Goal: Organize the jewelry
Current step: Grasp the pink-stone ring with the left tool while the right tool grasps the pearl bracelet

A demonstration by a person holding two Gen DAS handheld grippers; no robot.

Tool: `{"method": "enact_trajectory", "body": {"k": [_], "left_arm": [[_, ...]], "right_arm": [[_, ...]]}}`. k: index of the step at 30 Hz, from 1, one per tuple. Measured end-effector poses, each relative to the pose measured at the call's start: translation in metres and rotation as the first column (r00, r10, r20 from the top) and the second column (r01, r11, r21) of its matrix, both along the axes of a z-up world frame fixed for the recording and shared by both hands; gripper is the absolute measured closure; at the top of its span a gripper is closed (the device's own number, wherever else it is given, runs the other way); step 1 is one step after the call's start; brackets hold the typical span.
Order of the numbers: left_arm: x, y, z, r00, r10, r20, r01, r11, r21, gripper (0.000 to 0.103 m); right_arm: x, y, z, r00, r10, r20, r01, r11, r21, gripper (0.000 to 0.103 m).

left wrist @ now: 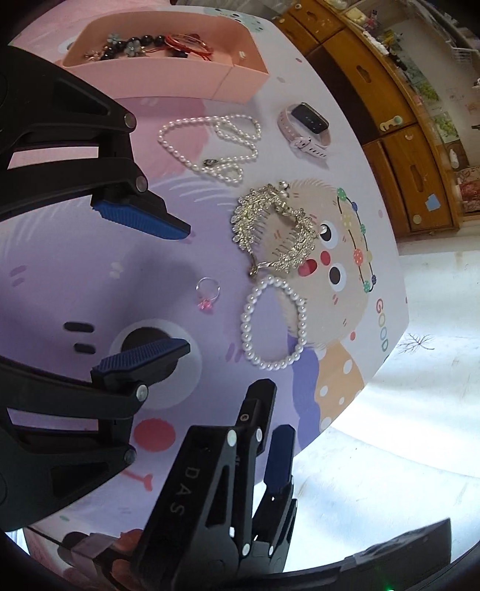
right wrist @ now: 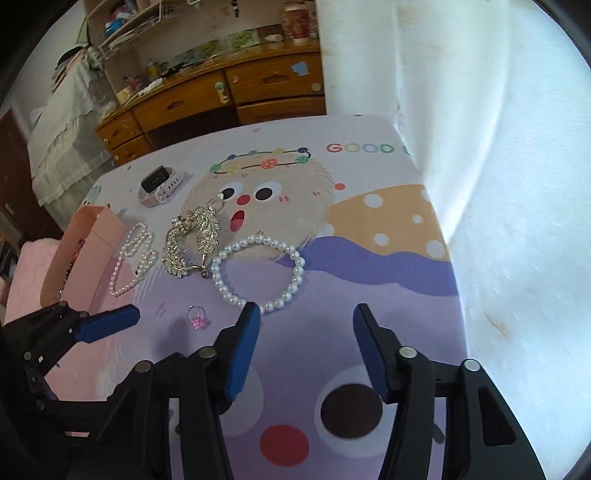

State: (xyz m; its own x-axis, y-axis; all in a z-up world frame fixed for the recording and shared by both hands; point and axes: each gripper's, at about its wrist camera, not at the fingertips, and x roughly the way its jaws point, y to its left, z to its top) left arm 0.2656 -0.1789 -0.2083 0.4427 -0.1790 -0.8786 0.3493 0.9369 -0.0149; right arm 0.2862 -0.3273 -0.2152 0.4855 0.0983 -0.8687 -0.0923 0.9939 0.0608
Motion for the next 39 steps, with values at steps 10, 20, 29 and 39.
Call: {"method": "enact_trajectory", "body": {"k": [10,20,29,39], "left_arm": [[0.013,-0.003,-0.016,0.999,-0.02,0.04,0.022,0.999,-0.037,0.053],[0.026,-0.016,-0.023,0.995,-0.064,0.076,0.067,0.997,-0.031,0.073],[0.018,-0.014,-0.023,0.996,-0.036,0.083,0.038,0.999,-0.022,0.086],[0.001,-0.012,-0.016,0.998,-0.057,-0.002,0.057,0.998,0.015,0.098]], "right_arm": [[0.011,0.007,-0.018,0.997,0.064,0.049,-0.065,0.998,0.005,0.062],[0.019,0.016,-0.025,0.995,0.084,0.055,-0.082,0.996,-0.024,0.078],[0.017,0.004,-0.026,0.997,0.07,0.041,-0.07,0.998,-0.009,0.096],[-0.001,-0.008,-0.006,1.0,0.015,-0.016,-0.014,0.998,0.055,0.096]]}}
